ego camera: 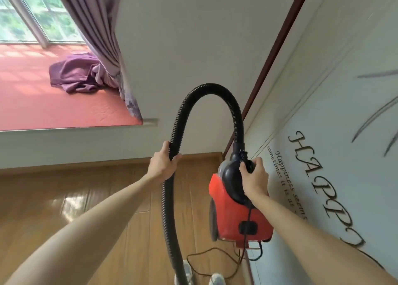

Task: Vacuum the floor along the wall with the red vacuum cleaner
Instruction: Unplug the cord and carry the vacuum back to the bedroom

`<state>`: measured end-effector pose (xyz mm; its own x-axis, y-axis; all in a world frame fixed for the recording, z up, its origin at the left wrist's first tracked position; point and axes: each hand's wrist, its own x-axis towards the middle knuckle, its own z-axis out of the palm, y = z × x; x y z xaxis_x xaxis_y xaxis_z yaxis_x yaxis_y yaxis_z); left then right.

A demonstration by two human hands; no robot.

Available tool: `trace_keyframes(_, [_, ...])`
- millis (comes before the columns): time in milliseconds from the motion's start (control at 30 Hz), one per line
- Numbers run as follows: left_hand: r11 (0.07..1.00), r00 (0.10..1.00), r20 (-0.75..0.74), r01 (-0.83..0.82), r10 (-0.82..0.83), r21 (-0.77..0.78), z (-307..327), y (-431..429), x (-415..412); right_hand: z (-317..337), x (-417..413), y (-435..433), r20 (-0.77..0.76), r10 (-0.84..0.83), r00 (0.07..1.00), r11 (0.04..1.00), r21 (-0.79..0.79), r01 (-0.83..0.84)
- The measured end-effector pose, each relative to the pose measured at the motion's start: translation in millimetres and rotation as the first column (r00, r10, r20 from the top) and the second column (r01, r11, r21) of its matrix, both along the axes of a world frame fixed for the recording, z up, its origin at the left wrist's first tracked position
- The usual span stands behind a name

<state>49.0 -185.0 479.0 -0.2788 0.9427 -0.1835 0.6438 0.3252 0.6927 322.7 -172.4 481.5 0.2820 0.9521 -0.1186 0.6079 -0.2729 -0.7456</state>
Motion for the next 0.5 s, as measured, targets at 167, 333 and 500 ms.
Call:
trace_keyframes(167, [0.997,1.000,0.020,-0.022,0.023,-0.068,-46.7,13.7,3.1,-51.7,-2.7,15.1,0.007,0.003,1.000,0.997,-0.079,-0.002])
trace_keyframes(333, [0.994,0.998,0.046,-0.039,0.044,-0.106,-99.4,34.5,4.5,-111.1,-5.6,40.3,-0.031,0.004,1.000,0.994,-0.111,-0.007])
trace_keyframes(500, [0.987,0.994,0.066,-0.079,0.089,-0.143,-165.7,57.7,11.6,-179.5,-10.7,82.1,-0.055,0.044,0.998,0.989,-0.136,-0.051])
